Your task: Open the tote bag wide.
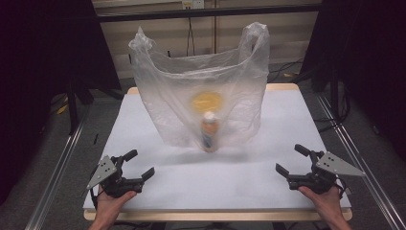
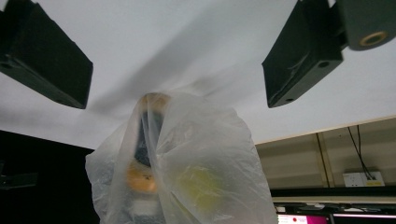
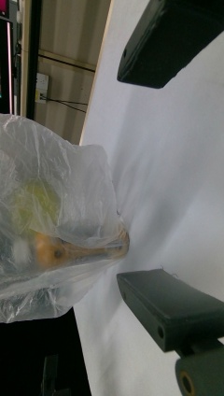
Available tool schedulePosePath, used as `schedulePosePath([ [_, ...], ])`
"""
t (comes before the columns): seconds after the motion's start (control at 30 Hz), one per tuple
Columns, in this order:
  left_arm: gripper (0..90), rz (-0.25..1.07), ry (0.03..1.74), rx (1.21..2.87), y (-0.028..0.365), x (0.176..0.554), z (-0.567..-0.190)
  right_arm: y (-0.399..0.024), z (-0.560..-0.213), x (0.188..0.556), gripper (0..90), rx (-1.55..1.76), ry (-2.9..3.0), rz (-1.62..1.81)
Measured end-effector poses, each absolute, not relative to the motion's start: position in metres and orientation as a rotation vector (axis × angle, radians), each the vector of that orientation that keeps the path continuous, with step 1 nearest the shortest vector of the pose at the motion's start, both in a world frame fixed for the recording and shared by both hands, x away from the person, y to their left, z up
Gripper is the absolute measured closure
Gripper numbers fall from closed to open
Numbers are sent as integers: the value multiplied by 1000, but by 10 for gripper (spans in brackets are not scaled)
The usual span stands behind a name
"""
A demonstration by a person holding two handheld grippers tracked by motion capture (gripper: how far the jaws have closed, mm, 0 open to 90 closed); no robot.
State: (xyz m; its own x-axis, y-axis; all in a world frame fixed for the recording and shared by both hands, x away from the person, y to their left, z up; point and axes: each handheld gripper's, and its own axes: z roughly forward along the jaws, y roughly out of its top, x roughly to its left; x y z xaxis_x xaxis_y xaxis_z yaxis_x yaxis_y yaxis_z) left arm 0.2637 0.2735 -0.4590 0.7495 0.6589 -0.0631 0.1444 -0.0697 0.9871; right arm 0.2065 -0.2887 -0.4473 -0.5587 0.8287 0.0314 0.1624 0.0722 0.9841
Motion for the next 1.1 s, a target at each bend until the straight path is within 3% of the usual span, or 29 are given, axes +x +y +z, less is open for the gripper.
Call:
schedulePosePath([
  [0.23,237,459,618,1622,271,265,-458,-287,-447,209,174,991,1811,1540],
  [0.4,395,420,566,1662,265,266,-455,-283,-446,216,378,971,1841,1571],
  [0.57,499,401,530,1685,259,266,-449,-278,-444,222,515,946,1865,1597],
  [0.63,569,403,553,1666,256,266,-448,-277,-443,225,612,928,1882,1607],
  [0.7,611,383,537,1692,257,266,-446,-275,-442,225,626,923,1891,1605],
  [0.8,687,343,537,1707,252,268,-442,-270,-436,229,755,899,1898,1639],
  [0.87,751,316,547,1709,247,270,-441,-268,-432,231,802,884,1914,1636],
  [1.1,839,276,535,1754,228,278,-432,-254,-418,246,900,839,1962,1668],
])
